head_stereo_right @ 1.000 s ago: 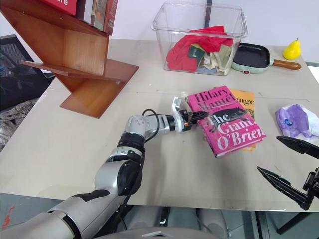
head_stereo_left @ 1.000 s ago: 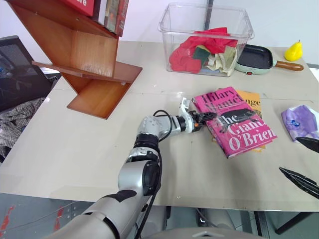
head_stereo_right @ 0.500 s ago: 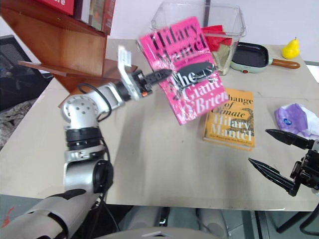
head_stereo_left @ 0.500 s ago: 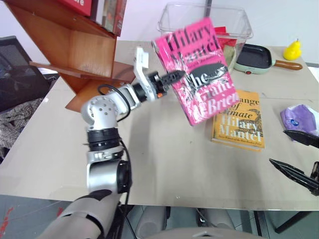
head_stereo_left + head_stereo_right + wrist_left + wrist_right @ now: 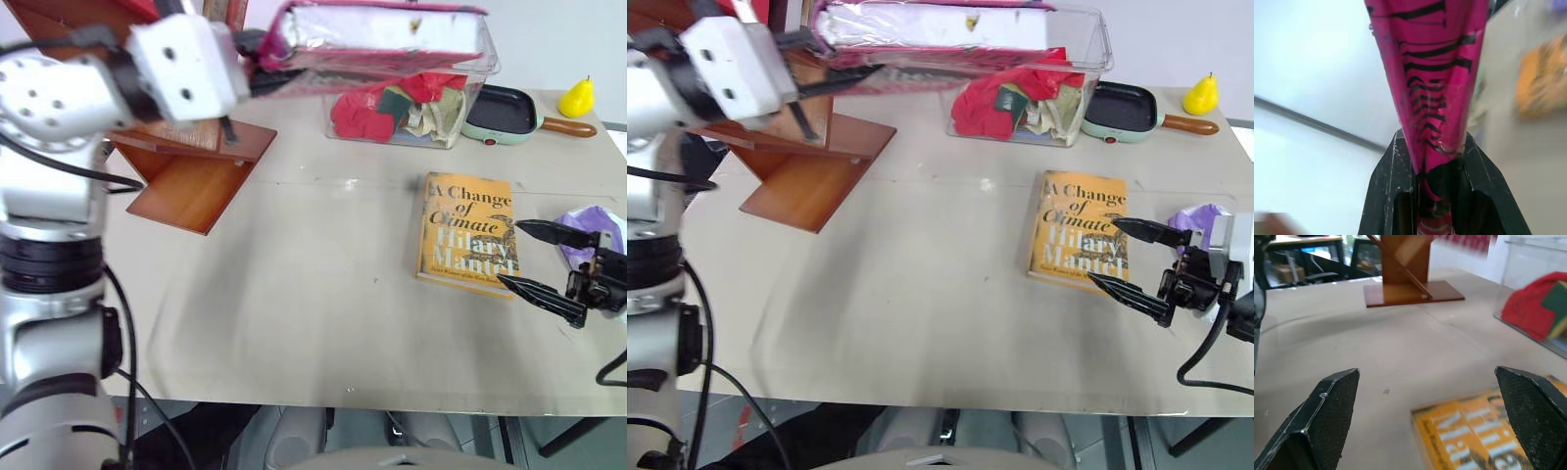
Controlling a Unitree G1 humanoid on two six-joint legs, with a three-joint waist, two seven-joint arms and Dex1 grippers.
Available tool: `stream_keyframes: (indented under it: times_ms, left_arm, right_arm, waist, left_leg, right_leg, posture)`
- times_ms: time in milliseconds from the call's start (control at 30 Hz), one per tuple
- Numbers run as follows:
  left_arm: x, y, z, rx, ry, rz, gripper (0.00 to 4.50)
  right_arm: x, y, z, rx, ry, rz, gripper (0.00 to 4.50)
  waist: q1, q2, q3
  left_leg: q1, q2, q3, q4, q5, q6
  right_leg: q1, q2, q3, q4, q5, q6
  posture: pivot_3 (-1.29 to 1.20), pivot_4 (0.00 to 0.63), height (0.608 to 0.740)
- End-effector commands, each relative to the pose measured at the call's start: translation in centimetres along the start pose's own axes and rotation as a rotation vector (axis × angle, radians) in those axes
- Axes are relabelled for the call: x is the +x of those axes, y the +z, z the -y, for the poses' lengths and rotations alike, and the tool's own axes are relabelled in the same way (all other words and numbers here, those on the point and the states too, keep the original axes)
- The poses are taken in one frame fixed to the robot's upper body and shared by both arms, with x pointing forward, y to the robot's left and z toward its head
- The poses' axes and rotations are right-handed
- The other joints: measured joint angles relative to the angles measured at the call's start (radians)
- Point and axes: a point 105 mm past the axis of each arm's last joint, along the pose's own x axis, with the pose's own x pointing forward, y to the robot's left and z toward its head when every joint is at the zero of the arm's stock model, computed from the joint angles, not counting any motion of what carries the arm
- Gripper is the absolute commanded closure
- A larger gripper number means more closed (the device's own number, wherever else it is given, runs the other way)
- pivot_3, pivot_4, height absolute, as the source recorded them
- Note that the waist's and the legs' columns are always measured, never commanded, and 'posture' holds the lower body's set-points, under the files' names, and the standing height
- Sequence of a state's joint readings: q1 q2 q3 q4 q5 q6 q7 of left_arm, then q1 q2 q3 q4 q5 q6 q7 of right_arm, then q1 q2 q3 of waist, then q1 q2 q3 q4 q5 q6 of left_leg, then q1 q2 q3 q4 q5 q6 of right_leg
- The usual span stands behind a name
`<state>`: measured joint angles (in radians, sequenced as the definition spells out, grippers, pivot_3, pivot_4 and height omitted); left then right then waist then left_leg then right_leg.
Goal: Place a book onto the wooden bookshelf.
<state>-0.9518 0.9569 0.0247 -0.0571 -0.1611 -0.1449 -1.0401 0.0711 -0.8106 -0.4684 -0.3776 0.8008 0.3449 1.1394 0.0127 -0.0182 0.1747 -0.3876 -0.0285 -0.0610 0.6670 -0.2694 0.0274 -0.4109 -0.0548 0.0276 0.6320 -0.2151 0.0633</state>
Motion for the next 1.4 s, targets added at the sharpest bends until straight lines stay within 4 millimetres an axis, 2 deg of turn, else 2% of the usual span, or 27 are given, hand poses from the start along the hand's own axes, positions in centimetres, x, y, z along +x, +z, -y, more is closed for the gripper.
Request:
stream_keyframes:
  times_ms: [33,167,333,400,533,667,867,1033,1200,1267,1333,1400]
  left_arm:
    - [-3.1,-0.9,-2.0,0.101,-0.052,-0.142,4.23]
    - [-5.6,-1.6,-2.1,0.079,-0.153,-0.285,4.23]
    - [-8.2,-2.9,-3.1,0.121,-0.187,-0.450,4.23]
    - [-9.6,-4.4,-3.2,0.136,-0.206,-0.539,4.23]
    - [-12.4,-8.1,-2.1,0.118,-0.248,-0.641,4.23]
    - [-14.8,-11.5,-1.0,0.115,-0.276,-0.751,4.23]
    - [-15.5,-13.7,-0.1,0.116,-0.322,-0.816,4.23]
    - [-15.5,-14.7,0.6,0.118,-0.336,-0.821,4.23]
    - [-15.1,-14.6,1.6,0.084,-0.338,-0.755,4.23]
    - [-15.1,-14.4,1.9,0.062,-0.342,-0.730,3.22]
    - [-15.5,-14.1,2.1,0.052,-0.348,-0.718,2.47]
    - [-15.6,-13.7,2.1,0.051,-0.342,-0.694,1.44]
  right_arm:
    - [0.4,0.7,0.6,-0.043,0.032,0.017,0.00]
    - [0.9,0.8,1.0,-0.052,0.055,0.028,0.00]
    - [1.4,1.0,1.4,-0.064,0.071,0.040,0.00]
    - [1.7,1.1,1.5,-0.074,0.080,0.050,0.00]
    - [2.3,2.0,1.1,-0.086,0.106,0.086,0.00]
    - [2.4,4.2,-0.3,-0.112,0.138,0.155,0.00]
    - [2.7,6.8,-1.8,-0.126,0.113,0.273,0.00]
    - [3.0,6.3,-2.2,-0.091,0.090,0.288,0.00]
    - [2.9,6.5,-2.3,-0.055,0.066,0.339,0.00]
    - [2.8,6.5,-2.4,-0.045,0.062,0.349,0.00]
    - [2.7,6.5,-2.3,-0.037,0.060,0.360,0.00]
    - [2.6,6.5,-2.2,-0.035,0.066,0.366,0.00]
  waist:
    - [-0.003,-0.001,0.001]
    - [-0.014,-0.001,0.002]
    - [-0.016,-0.001,0.002]
    - [-0.021,-0.001,0.002]
    - [-0.027,-0.001,0.002]
    - [-0.026,-0.001,0.002]
    - [-0.028,-0.004,0.002]
    - [-0.043,-0.004,0.002]
    - [-0.046,-0.002,0.002]
    - [-0.046,-0.002,0.002]
    - [-0.046,-0.002,0.002]
    - [-0.047,-0.003,0.001]
  left_leg:
    - [0.000,0.000,0.000,0.000,0.000,0.000]
    - [-0.001,0.000,0.000,0.001,0.000,0.001]
    - [-0.002,0.000,0.000,0.002,-0.001,0.001]
    - [-0.001,0.000,0.000,0.002,-0.001,0.001]
    - [0.001,0.000,0.002,0.002,-0.001,0.001]
    - [0.002,0.000,0.002,0.002,-0.001,0.001]
    - [0.002,0.000,0.001,0.002,-0.001,0.001]
    - [0.004,0.003,0.002,0.002,-0.001,0.001]
    - [0.006,0.004,0.002,0.002,-0.001,0.001]
    - [0.007,0.004,0.002,0.002,-0.001,0.001]
    - [0.006,0.004,0.002,0.002,-0.001,0.001]
    - [0.005,0.004,0.001,0.003,-0.001,0.001]
  right_leg:
    - [0.000,0.000,0.000,0.000,0.000,0.000]
    - [-0.001,0.001,-0.001,0.002,0.000,0.000]
    - [-0.001,0.001,-0.003,0.003,0.000,0.001]
    - [-0.001,0.001,-0.003,0.004,0.000,0.001]
    - [-0.001,0.002,-0.002,0.007,0.000,0.000]
    - [-0.001,0.002,-0.002,0.009,-0.001,0.000]
    - [-0.001,0.001,-0.002,0.009,0.000,0.001]
    - [-0.001,0.005,-0.001,0.012,0.000,0.000]
    - [0.000,0.005,-0.001,0.016,0.000,0.000]
    - [0.000,0.005,-0.001,0.016,0.000,0.000]
    - [0.000,0.005,-0.001,0.016,0.000,0.000]
    - [0.000,0.004,0.000,0.015,0.000,0.000]
  posture:
    - [0.00,0.150,0.740]
    - [0.00,0.150,0.740]
    - [0.00,0.150,0.740]
    - [0.00,0.150,0.740]
    - [0.00,0.150,0.740]
    - [0.00,0.150,0.740]
    - [0.00,0.150,0.740]
    - [0.00,0.150,0.740]
    - [0.00,0.150,0.740]
    - [0.00,0.150,0.740]
    - [0.00,0.150,0.740]
    - [0.00,0.150,0.740]
